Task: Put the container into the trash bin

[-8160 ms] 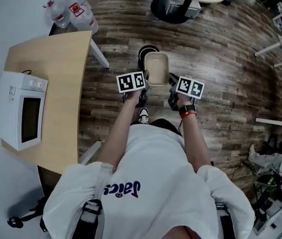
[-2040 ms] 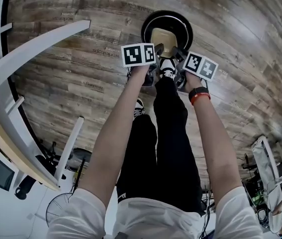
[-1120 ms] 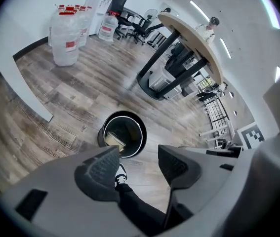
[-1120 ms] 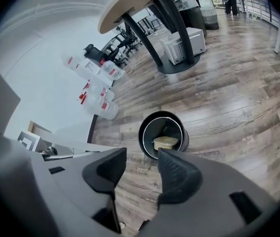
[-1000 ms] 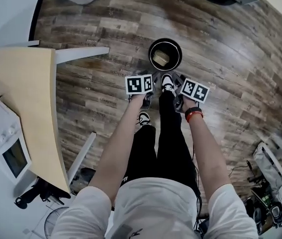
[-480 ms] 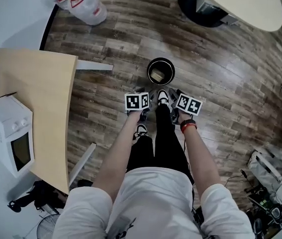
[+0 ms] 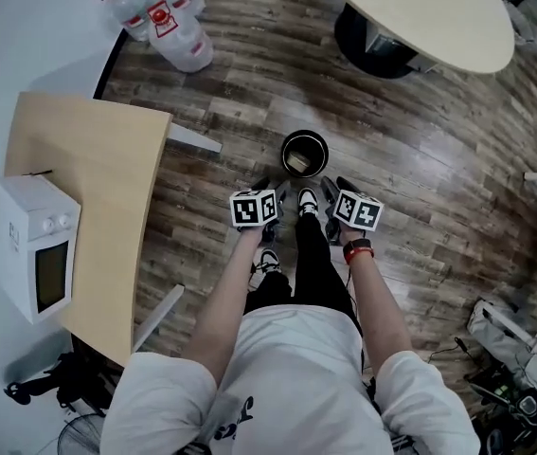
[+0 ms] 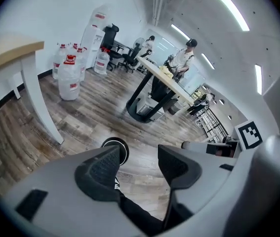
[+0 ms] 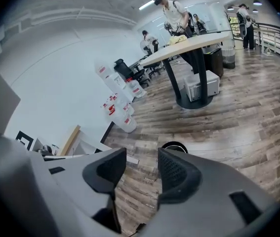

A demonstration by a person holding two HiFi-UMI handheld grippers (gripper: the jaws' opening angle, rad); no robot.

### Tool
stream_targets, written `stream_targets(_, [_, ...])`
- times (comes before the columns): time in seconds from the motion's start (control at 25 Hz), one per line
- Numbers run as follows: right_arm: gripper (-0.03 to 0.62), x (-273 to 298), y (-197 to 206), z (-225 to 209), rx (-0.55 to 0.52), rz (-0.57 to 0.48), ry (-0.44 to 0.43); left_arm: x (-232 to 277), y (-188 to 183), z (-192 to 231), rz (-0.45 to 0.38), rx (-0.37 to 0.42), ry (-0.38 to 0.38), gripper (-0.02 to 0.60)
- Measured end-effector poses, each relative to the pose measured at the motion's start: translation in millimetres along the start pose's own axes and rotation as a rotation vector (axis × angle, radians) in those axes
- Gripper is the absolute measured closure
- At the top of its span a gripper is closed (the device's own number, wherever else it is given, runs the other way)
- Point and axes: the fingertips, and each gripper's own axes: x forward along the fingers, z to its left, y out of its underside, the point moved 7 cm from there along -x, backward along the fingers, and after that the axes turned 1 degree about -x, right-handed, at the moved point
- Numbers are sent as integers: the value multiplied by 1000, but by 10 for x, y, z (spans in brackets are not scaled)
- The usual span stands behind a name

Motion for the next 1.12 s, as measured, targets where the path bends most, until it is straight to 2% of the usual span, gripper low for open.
stream_targets(0.16, [382, -334, -76, 217, -15, -41, -45, -419, -153, -179, -61, 57, -9, 331])
stream_targets(0.6, [397, -1043, -319, 723, -145, -158, -43, -1267, -482, -570, -220, 194, -10, 335])
stream_targets(1.12, [424, -1797, -498, 1399, -330, -294, -95, -2078, -631, -1112, -399, 321, 33, 409])
